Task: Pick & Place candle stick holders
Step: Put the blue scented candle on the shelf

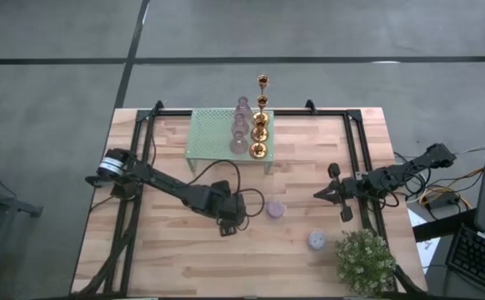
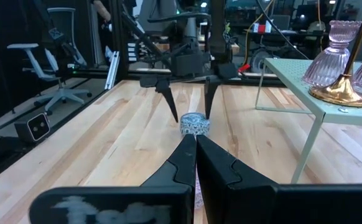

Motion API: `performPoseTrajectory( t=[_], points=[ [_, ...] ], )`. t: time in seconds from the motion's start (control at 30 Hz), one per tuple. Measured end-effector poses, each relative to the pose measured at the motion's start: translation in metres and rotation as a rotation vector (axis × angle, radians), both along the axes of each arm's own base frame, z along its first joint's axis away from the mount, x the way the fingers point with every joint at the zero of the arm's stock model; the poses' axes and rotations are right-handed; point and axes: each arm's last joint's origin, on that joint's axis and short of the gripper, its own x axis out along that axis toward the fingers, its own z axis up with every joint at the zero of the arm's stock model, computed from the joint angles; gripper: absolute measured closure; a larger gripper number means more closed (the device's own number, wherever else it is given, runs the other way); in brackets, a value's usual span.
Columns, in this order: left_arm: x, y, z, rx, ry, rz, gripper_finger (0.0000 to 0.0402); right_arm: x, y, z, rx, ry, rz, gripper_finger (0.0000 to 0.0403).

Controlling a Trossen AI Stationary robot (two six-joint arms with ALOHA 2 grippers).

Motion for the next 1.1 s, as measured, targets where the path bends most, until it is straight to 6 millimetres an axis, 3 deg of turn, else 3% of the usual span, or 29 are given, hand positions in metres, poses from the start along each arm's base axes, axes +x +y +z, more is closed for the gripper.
performPoseTrajectory(
  t=[0.73, 1.1],
  points=[
    [-0.007, 0.004, -0.009, 0.006, 0.004, 0.049, 0.011, 0.0, 0.0, 0.0, 0.0, 0.0, 0.0, 0.0394],
    [-0.006, 0.002, -0.014, -0.104, -0.015, 0.051, 0.0108, 0.0, 0.0, 0.0, -0.003, -0.001, -0.001, 0.0394]
  ],
)
